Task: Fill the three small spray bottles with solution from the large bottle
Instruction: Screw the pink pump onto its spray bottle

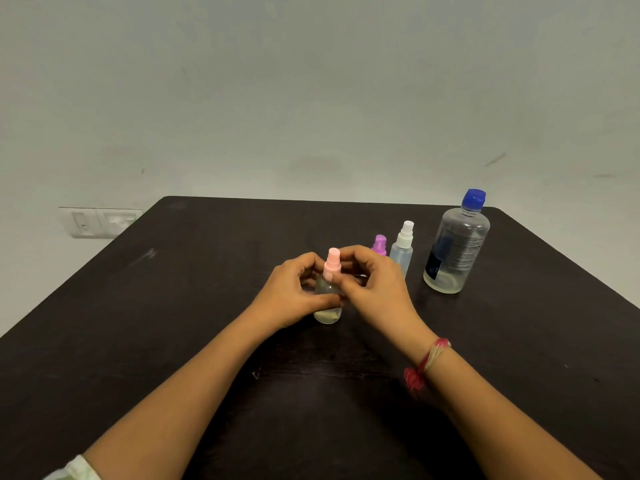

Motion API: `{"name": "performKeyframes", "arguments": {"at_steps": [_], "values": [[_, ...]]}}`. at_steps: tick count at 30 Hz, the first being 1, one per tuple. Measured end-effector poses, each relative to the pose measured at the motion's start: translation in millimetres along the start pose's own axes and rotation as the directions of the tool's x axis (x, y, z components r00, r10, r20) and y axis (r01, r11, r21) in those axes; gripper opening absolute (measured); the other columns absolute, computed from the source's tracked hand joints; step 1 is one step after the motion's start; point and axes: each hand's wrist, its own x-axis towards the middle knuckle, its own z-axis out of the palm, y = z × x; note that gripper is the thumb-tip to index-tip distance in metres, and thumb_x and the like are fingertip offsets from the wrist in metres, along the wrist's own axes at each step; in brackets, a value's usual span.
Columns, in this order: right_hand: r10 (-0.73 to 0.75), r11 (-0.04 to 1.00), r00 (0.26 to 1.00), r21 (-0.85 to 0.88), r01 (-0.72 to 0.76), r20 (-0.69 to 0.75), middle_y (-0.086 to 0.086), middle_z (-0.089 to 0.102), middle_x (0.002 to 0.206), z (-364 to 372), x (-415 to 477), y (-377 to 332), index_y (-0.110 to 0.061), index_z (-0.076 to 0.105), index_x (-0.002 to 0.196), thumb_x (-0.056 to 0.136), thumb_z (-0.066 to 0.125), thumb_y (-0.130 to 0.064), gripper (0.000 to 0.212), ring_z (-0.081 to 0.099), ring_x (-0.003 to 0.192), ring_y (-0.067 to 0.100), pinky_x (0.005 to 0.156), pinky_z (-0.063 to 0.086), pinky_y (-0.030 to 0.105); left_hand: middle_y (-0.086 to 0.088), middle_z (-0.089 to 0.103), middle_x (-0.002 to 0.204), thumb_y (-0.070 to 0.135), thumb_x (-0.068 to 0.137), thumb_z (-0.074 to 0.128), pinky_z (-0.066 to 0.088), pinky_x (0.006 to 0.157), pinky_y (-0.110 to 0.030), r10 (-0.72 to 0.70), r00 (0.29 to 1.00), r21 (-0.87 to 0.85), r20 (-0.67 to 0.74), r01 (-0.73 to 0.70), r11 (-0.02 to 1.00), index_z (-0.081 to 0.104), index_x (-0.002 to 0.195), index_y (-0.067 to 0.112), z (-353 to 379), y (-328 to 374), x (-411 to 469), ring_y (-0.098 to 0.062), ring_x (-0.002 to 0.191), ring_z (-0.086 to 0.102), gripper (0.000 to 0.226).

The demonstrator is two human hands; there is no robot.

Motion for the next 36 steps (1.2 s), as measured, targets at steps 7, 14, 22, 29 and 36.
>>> {"name": "performKeyframes", "arguments": {"at_steps": [7,14,22,29,36], "values": [[-0.009,1.000,1.000,0.009,0.009,-0.014,-0.012,0.067,0.102,5.7,-4.5,3.3,-0.018,0.064,0.116,0.082,0.071,-0.014,0.034,0.062,0.097,-0.005,0.082,0.048,0.009,0.004,0.072,0.092,0.014,0.069,0.083,0.058,0.083,-0.039,-0.020,0.999,0.009,-0.028,0.020,1.000,0.063,0.090,0.019,0.2,-0.9,0.7,-0.010,0.088,0.070,0.029],[0.009,1.000,1.000,0.008,-0.008,-0.030,-0.018,0.065,0.087,2.0,1.1,1.4,-0.023,0.066,0.098,0.081,0.072,-0.007,0.024,0.061,0.084,-0.013,0.073,0.045,0.004,0.004,0.072,0.093,0.017,0.068,0.084,0.057,0.084,-0.033,-0.009,1.000,0.003,-0.022,0.009,1.000,0.064,0.092,0.019,2.7,2.0,-0.2,-0.006,0.088,0.069,0.032],[0.016,1.000,1.000,0.027,-0.016,0.007,-0.015,0.067,0.096,4.5,-1.6,0.8,-0.022,0.065,0.111,0.082,0.072,-0.014,0.031,0.062,0.094,-0.005,0.081,0.048,0.009,0.005,0.072,0.090,0.012,0.069,0.083,0.056,0.081,-0.030,-0.032,0.999,-0.019,-0.027,0.032,0.999,0.064,0.091,0.017,1.8,0.6,0.4,-0.007,0.086,0.070,0.029],[-0.035,0.996,0.999,-0.085,0.034,-0.016,-0.018,0.064,0.084,0.2,0.9,1.1,-0.025,0.064,0.096,0.081,0.071,-0.011,0.022,0.061,0.086,-0.009,0.073,0.044,0.004,0.005,0.072,0.093,0.015,0.069,0.083,0.057,0.081,-0.026,-0.016,1.000,-0.005,-0.013,0.016,1.000,0.063,0.093,0.017,2.6,3.3,-1.0,-0.004,0.087,0.069,0.031],[-0.035,0.999,0.997,-0.043,0.032,-0.074,-0.011,0.069,0.091,4.9,-3.3,1.4,-0.019,0.068,0.103,0.082,0.072,-0.016,0.022,0.064,0.088,-0.001,0.077,0.049,0.011,0.006,0.072,0.093,0.016,0.070,0.082,0.055,0.079,-0.020,-0.018,0.999,-0.005,-0.028,0.018,1.000,0.063,0.091,0.020,3.5,4.9,-1.0,0.000,0.088,0.068,0.029]]}}
